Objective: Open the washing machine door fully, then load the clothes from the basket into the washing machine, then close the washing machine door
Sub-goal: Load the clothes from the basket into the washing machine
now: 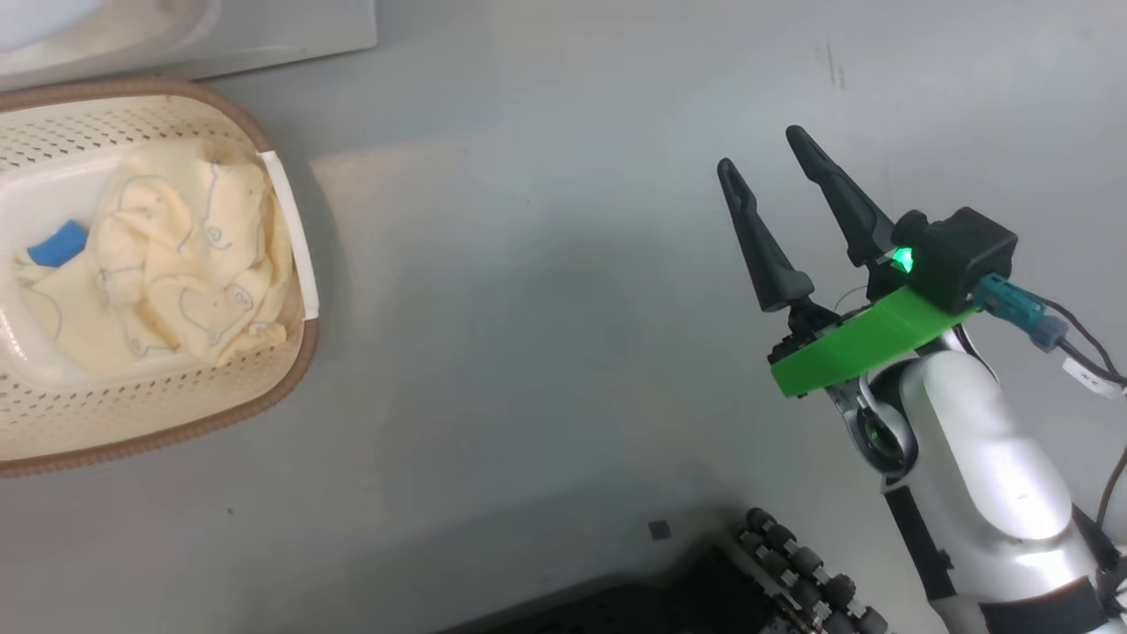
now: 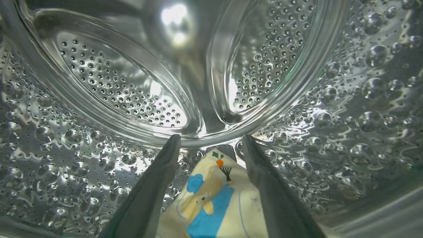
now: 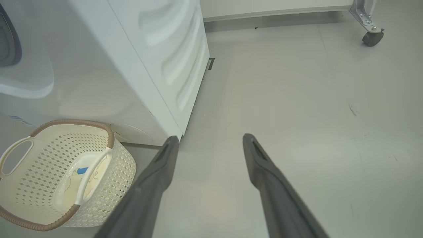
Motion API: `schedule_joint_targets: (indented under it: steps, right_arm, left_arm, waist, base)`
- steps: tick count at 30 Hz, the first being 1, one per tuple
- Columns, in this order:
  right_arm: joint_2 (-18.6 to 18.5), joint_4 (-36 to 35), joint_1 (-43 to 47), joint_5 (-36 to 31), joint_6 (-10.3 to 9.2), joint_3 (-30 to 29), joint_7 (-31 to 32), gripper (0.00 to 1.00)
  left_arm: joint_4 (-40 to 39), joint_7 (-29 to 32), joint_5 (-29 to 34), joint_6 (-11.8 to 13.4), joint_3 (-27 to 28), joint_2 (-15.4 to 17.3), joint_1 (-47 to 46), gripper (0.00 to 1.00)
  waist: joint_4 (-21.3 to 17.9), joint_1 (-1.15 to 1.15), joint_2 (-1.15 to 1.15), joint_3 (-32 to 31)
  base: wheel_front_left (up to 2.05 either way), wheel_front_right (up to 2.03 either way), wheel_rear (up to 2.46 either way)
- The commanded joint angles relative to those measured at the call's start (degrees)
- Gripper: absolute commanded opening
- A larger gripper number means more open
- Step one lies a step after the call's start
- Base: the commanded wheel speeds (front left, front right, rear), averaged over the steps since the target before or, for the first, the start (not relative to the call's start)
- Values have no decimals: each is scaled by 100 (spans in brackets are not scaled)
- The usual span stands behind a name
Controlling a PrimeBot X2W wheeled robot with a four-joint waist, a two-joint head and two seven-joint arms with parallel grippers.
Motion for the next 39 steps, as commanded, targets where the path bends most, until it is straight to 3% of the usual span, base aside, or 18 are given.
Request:
schedule_joint_targets:
  steps: [1,22,30,39]
  right_arm:
    - [15,-123,127,-35,0,51,-54,100]
    - [15,311,531,-447,0,-151,-54,100]
    - [15,423,839,-503,0,-245,-54,100]
    - [15,447,1160,-487,0,-237,-54,100]
  left_arm:
    - [-135,-30,-32,3,51,236,-23,100]
    - [-1286,-37,-1273,3,-293,313,2753,100]
    - [-2011,-38,-1164,65,231,217,4050,100]
    - [-3495,-38,-584,610,1398,108,6081,100]
  waist:
    - [76,0,0,-136]
    - [649,0,0,-2039]
    - [819,0,0,-2786]
    - [874,0,0,-3523]
  base:
    - [0,0,0]
    - [0,0,0]
    - [0,0,0]
    - [0,0,0]
